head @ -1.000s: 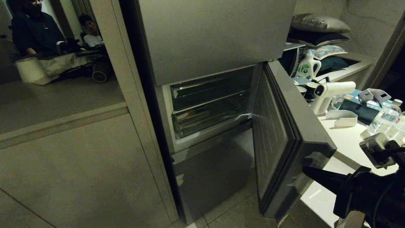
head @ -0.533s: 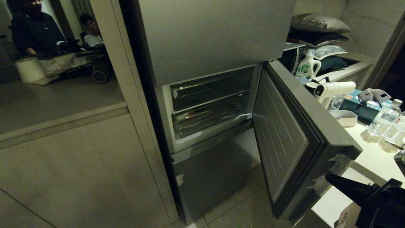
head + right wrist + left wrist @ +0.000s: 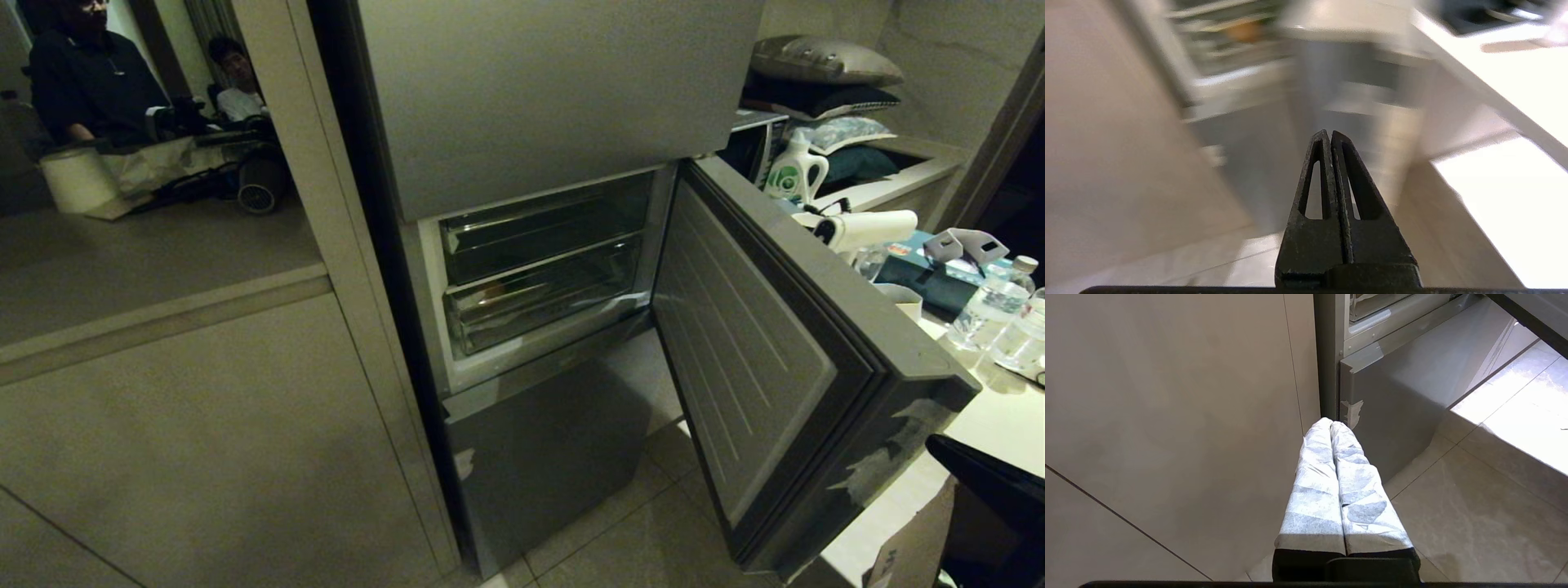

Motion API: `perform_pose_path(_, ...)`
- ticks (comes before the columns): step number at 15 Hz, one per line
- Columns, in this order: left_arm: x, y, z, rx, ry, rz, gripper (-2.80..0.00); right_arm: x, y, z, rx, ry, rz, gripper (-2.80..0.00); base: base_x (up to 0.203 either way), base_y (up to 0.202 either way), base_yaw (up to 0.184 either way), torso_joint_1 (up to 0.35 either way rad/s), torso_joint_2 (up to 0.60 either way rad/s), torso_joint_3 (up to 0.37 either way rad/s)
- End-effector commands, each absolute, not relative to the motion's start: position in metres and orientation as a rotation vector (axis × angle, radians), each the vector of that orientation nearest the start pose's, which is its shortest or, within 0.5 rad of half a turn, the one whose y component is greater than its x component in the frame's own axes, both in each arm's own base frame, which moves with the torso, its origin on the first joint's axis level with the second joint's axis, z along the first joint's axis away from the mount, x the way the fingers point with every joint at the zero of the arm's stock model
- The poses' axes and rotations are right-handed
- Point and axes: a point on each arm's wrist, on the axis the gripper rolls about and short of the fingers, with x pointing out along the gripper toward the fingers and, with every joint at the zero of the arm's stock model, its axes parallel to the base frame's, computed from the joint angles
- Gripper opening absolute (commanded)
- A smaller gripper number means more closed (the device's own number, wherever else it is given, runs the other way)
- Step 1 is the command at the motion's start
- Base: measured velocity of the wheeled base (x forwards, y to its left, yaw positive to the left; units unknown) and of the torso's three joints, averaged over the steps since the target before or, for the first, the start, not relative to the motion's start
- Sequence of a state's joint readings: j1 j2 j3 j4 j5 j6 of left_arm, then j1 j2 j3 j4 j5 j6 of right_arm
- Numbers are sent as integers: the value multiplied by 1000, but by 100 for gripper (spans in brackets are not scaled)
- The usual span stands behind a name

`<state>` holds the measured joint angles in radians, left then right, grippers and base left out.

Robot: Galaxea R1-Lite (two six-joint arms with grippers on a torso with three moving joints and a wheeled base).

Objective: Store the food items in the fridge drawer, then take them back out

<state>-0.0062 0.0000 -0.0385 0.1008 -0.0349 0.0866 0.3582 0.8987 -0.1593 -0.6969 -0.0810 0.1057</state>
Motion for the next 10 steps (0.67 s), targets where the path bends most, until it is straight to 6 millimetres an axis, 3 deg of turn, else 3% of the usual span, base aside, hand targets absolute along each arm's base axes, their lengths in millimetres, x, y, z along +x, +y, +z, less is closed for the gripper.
perform_pose_path(1, -26, -1, 76, 86, 61, -44, -280, 87, 38, 174, 99, 43, 361, -280, 0, 0, 0, 0, 0, 0)
perform_pose_path(6, -26, -1, 76, 86, 61, -44, -280, 115, 50, 174, 91, 144, 348, -280, 0, 0, 0, 0, 0, 0)
perform_pose_path(10, -26, -1, 76, 86, 61, -44, -280, 142, 48, 174, 106, 170, 257, -280, 0, 0, 0, 0, 0, 0)
